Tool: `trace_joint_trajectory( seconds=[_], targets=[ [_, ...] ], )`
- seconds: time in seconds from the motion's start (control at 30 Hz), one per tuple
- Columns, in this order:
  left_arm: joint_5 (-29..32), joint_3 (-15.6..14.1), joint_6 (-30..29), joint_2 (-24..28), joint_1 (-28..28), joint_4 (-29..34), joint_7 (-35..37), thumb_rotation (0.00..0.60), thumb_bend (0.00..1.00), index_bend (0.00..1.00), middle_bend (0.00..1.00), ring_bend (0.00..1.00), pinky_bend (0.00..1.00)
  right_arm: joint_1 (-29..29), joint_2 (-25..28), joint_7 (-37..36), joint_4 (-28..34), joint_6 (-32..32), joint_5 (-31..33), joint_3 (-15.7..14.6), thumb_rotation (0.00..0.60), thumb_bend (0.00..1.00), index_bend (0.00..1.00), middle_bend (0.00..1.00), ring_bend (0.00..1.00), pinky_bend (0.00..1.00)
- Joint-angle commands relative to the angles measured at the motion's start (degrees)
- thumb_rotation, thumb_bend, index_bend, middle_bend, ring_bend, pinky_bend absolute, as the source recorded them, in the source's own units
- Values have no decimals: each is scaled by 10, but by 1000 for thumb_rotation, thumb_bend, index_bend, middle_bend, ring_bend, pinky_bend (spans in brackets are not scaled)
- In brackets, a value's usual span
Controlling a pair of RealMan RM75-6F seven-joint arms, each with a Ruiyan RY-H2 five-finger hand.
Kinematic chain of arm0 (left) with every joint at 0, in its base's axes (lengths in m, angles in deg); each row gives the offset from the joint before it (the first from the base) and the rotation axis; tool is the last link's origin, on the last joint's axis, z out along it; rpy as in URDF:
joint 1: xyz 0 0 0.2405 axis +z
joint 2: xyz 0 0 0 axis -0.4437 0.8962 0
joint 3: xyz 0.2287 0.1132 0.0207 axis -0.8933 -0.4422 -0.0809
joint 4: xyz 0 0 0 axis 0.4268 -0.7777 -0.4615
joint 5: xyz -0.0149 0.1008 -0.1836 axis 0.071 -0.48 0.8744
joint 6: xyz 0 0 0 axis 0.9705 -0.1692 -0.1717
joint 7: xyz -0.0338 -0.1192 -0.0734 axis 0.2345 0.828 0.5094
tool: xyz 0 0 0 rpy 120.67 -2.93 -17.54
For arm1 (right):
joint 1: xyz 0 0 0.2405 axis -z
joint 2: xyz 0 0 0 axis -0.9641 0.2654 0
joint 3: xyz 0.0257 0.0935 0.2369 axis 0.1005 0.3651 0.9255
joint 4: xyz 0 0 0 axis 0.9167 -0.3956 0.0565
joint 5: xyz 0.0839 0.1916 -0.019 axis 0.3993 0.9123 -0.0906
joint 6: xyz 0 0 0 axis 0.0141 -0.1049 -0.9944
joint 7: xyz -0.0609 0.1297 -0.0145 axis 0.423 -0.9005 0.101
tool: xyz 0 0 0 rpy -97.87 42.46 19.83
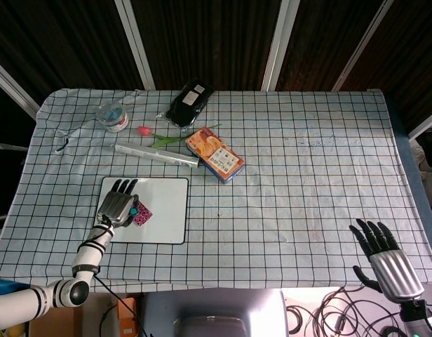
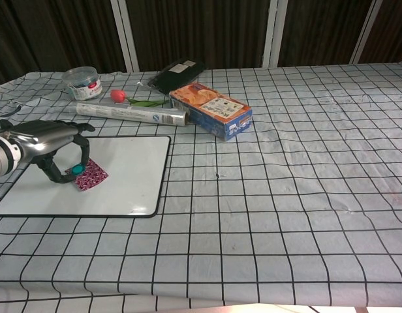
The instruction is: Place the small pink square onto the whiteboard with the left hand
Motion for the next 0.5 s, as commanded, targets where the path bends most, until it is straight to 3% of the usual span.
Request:
trace_joint_trajectory(
  seconds=[0.03,0.13,0.33,0.5],
  targets=[
    [4,-1,3,1,-1,1,0,600,328,401,2,0,0,1,0,0,0,2,-1,0,600,255,0,0,0,49],
    [3,-1,7,2,-1,4,8,600,326,317,0,0,0,1,0,-1,0,3,-1,1,600,255,0,0,0,49],
    [-9,-5,0,5,0,15,14,600,321,298,0,0,0,1,1,-3,0,3,-1,1,600,254,0,0,0,49],
    [-53,-13,-36,43,20,71,35,600,321,202,0,0,0,1,1,-4,-1,3,2,2,600,255,0,0,0,49]
  ],
)
